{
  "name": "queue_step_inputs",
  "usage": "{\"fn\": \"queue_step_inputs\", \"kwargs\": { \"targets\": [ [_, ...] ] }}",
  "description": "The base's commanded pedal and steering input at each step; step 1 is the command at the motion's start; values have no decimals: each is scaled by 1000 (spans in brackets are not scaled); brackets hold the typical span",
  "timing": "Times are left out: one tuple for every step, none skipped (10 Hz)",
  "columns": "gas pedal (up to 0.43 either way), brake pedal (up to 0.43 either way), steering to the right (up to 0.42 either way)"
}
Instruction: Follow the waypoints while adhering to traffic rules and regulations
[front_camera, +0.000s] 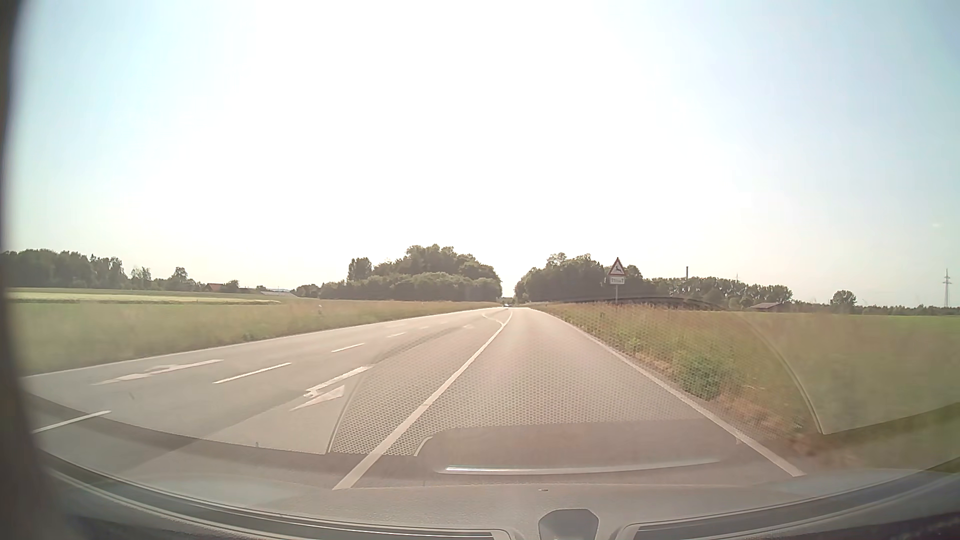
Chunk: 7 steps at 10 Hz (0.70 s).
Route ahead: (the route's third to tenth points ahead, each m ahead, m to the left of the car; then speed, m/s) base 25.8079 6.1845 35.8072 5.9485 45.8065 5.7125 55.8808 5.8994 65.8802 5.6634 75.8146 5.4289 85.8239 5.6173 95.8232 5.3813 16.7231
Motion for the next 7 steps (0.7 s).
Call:
{"fn": "queue_step_inputs", "kwargs": {
  "targets": [
    [228,6,6],
    [228,6,6],
    [228,6,6],
    [228,6,6],
    [228,6,6],
    [228,6,6],
    [228,6,6]
  ]
}}
